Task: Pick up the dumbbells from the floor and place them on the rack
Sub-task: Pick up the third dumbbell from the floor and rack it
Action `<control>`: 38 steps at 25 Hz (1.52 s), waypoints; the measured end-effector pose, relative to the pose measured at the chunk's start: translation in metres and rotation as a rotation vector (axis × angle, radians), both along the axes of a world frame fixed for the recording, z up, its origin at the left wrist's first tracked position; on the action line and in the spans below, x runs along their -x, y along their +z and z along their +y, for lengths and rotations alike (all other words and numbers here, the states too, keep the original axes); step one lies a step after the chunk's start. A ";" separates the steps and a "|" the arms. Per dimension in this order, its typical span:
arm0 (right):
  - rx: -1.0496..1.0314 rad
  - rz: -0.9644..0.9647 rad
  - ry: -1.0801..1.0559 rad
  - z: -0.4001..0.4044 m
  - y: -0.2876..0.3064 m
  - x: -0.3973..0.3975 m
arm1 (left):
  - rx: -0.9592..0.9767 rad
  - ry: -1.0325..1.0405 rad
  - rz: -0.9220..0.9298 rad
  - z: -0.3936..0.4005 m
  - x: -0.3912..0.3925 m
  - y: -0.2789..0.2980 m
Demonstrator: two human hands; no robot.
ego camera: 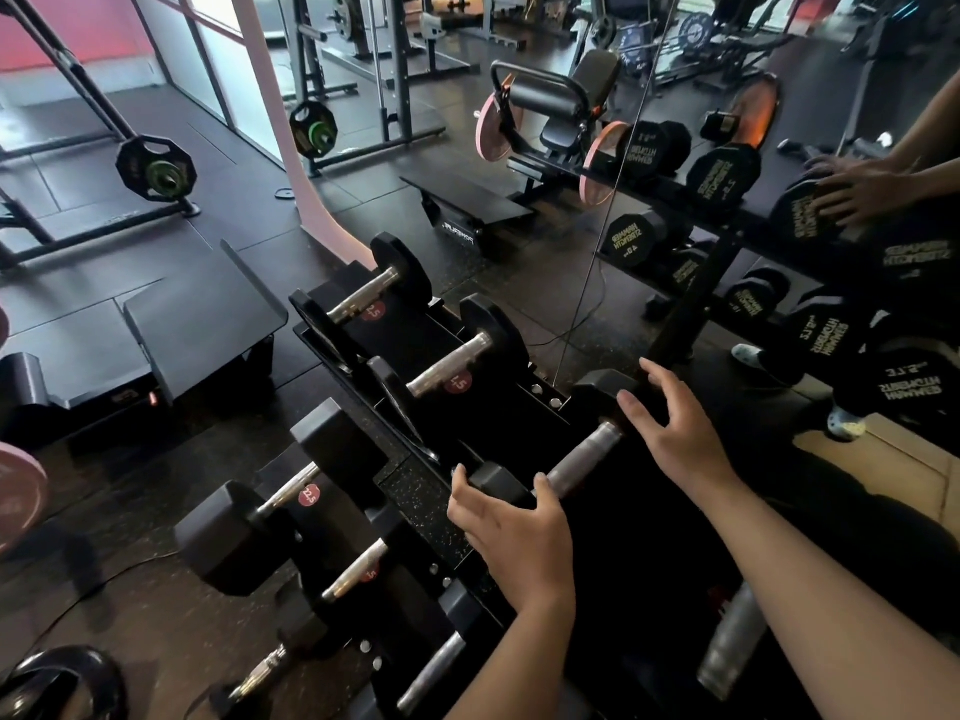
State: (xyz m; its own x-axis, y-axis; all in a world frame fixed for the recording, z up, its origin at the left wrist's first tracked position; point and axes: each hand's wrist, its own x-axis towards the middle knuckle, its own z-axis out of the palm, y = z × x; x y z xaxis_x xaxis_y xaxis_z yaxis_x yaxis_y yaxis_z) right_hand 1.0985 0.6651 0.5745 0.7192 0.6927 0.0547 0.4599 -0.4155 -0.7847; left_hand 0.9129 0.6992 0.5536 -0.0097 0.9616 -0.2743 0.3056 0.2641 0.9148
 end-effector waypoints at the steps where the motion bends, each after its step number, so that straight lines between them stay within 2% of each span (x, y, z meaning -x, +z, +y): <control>1: 0.002 -0.034 -0.018 0.001 0.001 0.002 | -0.026 -0.017 0.012 0.005 0.003 0.002; 7: -0.002 -0.091 -0.034 0.014 0.017 0.025 | -0.203 -0.128 0.137 0.026 0.009 0.012; 14: -0.022 -0.138 0.038 0.001 0.051 0.051 | -0.375 -0.125 0.244 0.041 0.024 0.039; 16: -0.053 -0.162 0.058 -0.010 0.058 0.054 | -0.431 -0.104 0.238 0.048 0.030 0.050; 22: -0.008 -0.152 0.096 -0.002 0.097 0.064 | -0.420 -0.058 0.184 0.076 0.030 0.097; 27: -0.046 -0.144 0.105 0.081 0.107 0.070 | -0.407 -0.031 0.192 0.149 0.029 0.109; 34: -0.036 -0.085 0.163 0.280 0.075 0.071 | -0.324 0.082 0.300 0.329 0.055 0.070; 38: 0.002 -0.074 0.174 0.368 0.045 0.067 | -0.231 0.109 0.359 0.400 0.062 0.038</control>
State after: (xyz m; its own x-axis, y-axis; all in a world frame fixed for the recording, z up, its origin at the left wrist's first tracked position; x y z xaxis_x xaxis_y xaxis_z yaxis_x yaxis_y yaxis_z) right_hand 1.0319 1.0333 0.6197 0.5822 0.8067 0.1011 0.5815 -0.3263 -0.7453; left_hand 0.8511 1.0994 0.5919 -0.1699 0.9854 -0.0133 0.5964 0.1136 0.7946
